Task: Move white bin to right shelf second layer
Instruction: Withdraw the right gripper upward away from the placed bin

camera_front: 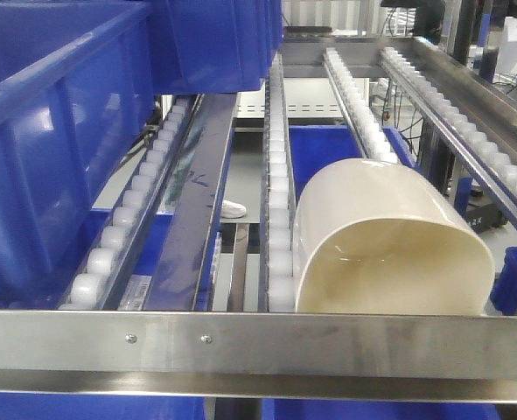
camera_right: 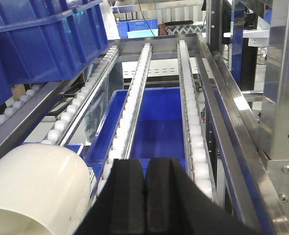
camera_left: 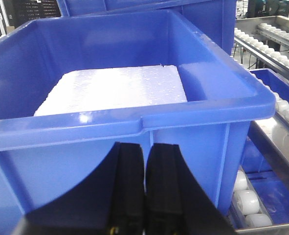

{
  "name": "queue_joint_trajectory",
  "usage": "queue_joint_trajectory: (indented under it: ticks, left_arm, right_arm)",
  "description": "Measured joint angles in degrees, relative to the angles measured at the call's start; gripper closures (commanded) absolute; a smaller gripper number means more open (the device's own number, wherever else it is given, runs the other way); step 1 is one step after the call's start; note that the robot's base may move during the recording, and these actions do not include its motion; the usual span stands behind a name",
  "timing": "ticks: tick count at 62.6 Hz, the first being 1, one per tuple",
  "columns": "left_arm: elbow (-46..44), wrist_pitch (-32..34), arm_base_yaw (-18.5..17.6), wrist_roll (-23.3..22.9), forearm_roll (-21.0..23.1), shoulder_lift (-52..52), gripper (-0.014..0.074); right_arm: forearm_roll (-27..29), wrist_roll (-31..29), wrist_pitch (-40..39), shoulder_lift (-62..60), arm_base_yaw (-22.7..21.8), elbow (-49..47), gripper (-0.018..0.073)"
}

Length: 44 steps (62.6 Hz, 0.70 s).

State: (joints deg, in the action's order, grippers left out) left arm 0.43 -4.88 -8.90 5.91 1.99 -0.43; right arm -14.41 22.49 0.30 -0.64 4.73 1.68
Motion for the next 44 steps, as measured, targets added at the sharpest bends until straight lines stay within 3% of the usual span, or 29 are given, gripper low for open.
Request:
queue_joint_trajectory:
  ticks: [24,36,44]
  left_arm:
    - [0.0,0.0,0.0,0.0,0.0,0.0,0.0512]
    - [0.0,0.0,0.0,0.0,0.0,0.0,0.0512]
    - [0.0,0.0,0.0,0.0,0.0,0.0,0.0512]
  right_arm:
    - [0.2,-0.12,0.23,0.0,0.0,0.0,0.0511]
    - [7.25,-7.09,0.23,0.0,0.0,0.0,0.0511]
    - [9.1,-9.38,0.23,0.0,0.0,0.0,0.0511]
